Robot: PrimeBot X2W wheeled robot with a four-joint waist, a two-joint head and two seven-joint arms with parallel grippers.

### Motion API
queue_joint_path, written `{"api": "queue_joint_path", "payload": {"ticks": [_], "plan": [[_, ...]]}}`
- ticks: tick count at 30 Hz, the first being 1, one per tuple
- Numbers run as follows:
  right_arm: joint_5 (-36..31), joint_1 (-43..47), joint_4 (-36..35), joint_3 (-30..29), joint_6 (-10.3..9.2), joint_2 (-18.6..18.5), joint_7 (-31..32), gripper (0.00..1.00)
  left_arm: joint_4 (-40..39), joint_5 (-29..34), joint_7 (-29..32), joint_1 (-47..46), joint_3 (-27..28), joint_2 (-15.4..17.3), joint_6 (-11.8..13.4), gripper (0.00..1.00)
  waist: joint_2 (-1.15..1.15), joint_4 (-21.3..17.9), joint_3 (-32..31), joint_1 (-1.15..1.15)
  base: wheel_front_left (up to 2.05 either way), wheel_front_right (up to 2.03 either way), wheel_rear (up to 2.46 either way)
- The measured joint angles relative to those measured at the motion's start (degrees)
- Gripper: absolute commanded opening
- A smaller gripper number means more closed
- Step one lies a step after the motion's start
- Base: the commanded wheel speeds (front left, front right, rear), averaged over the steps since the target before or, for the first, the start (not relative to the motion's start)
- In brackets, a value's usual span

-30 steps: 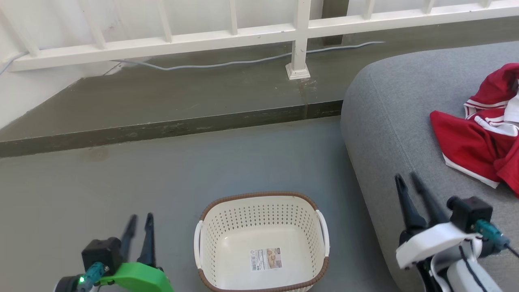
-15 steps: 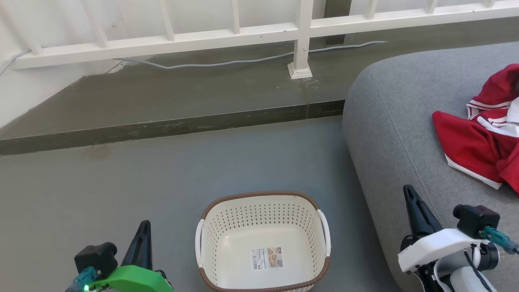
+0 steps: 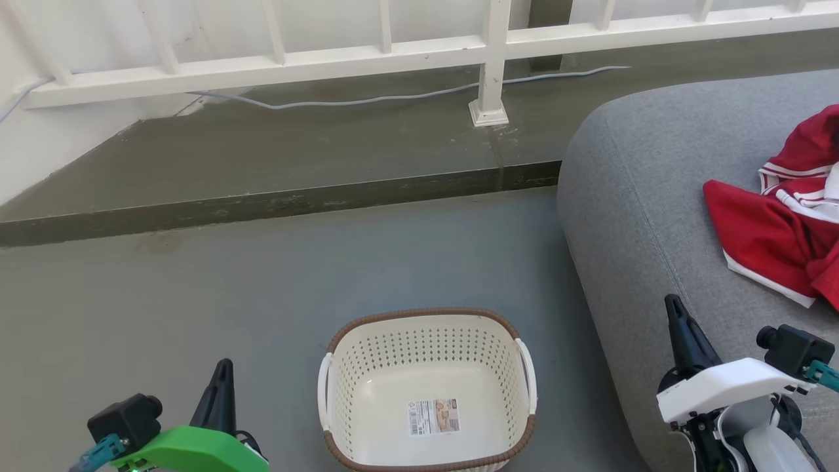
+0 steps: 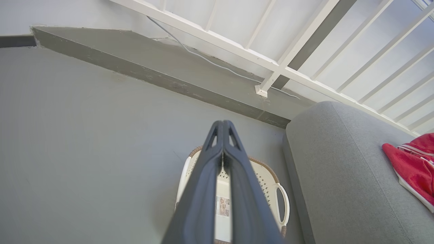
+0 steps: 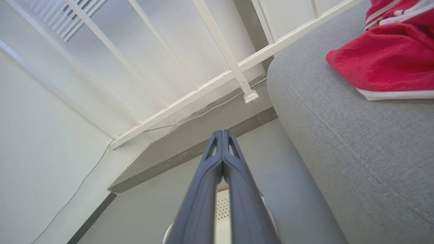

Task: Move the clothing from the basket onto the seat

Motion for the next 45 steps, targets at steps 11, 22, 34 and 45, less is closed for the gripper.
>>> {"api": "queue_joint_path", "payload": {"ticks": [11, 22, 34, 45], "plan": [[7.8, -0.2, 0.5, -2.2, 0.85, 0.6, 2.3, 0.00, 1.5, -7.9, 1.0, -0.2, 1.6, 0.0, -1.5, 0.00, 0.00, 0.3, 0.1, 0.00, 0.00, 0.00, 0.00], [15.6, -1.3, 1.2, -4.4, 1.83, 1.0, 4.2, 0.00, 2.9, -16.3, 2.0, -1.7, 3.3, 0.1, -3.4, 0.00, 0.00, 0.7, 0.1, 0.00, 0.00, 0.00, 0.00], [24.4, -2.3, 2.2, -7.0, 2.68, 2.1, 6.4, 0.00, 5.1, -25.3, 2.9, -3.0, 5.0, 0.1, -5.0, 0.00, 0.00, 1.0, 0.2, 0.00, 0.00, 0.00, 0.00], [32.2, -2.8, 2.8, -9.2, 3.74, 2.5, 8.2, 0.00, 7.0, -33.3, 3.5, -4.8, 6.5, 0.1, -6.5, 0.00, 0.00, 1.4, 0.2, 0.00, 0.00, 0.00, 0.00]]}}
